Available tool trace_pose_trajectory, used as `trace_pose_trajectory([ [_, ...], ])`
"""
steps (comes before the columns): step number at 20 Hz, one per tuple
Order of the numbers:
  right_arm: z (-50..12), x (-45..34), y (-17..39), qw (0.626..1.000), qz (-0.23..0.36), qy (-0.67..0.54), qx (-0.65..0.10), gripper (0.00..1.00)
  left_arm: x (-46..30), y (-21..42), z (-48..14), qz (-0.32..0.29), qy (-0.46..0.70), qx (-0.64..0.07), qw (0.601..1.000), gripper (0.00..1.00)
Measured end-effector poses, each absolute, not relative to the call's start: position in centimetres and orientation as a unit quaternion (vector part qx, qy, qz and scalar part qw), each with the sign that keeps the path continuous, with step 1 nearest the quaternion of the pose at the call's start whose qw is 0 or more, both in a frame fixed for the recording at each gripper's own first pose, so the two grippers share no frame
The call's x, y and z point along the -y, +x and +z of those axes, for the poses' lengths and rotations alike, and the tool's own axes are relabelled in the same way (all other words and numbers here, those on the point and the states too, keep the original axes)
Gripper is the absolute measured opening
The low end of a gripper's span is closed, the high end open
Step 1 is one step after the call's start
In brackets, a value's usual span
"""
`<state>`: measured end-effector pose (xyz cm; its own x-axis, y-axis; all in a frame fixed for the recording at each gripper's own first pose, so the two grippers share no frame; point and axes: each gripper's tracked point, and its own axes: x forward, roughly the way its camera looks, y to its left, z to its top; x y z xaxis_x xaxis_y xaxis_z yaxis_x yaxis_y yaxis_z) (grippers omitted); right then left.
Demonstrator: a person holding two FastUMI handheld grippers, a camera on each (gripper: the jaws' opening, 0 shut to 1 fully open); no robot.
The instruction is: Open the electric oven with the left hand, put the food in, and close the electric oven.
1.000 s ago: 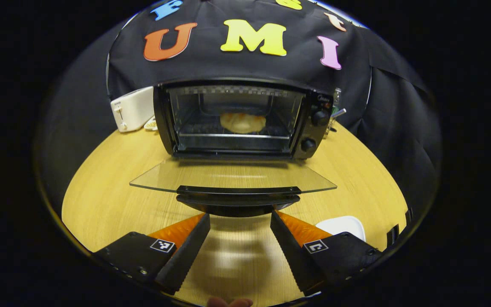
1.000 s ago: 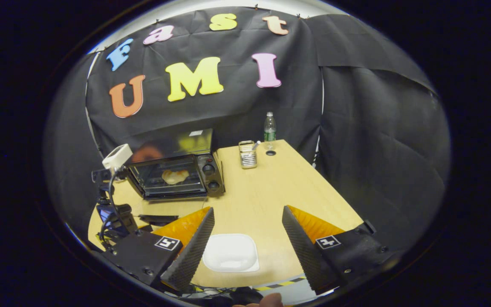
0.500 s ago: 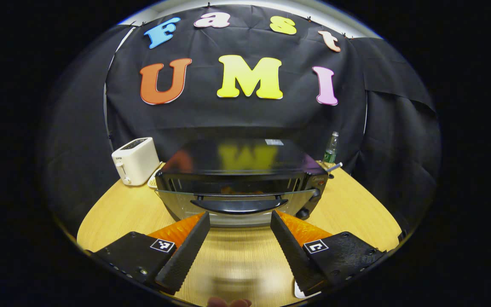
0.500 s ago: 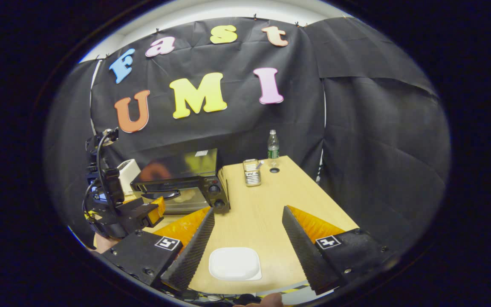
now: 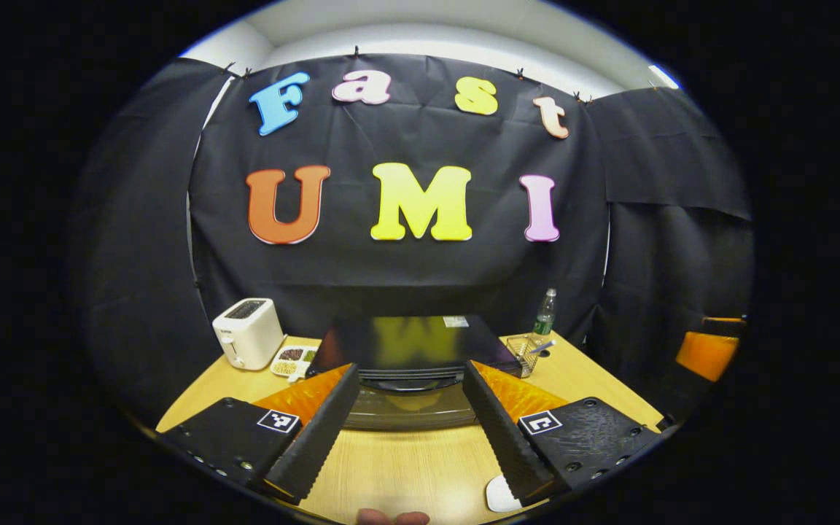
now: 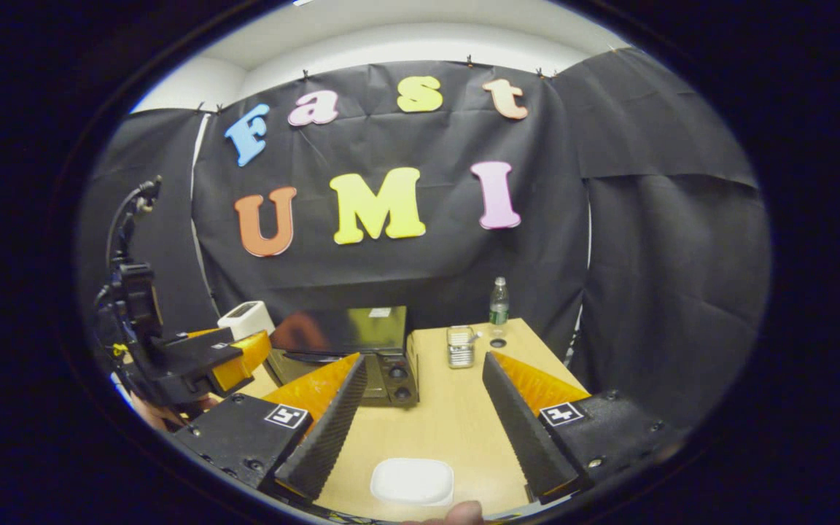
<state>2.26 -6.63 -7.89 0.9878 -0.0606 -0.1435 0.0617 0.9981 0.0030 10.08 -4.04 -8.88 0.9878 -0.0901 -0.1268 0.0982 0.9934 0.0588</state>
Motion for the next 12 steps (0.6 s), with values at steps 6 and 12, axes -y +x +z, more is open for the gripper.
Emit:
trace_pose_trajectory([
  [6,-5.3,0.5,-2.4,0.999,-0.001,-0.004,-0.044,0.97,1.1,0.7,-2.9,-0.045,-0.005,-0.038,0.998,0.94],
  [12,-5.3,-5.0,-7.3,0.999,0.012,-0.012,-0.039,0.97,-2.8,-7.1,-0.2,-0.026,0.006,0.001,1.000,0.94],
])
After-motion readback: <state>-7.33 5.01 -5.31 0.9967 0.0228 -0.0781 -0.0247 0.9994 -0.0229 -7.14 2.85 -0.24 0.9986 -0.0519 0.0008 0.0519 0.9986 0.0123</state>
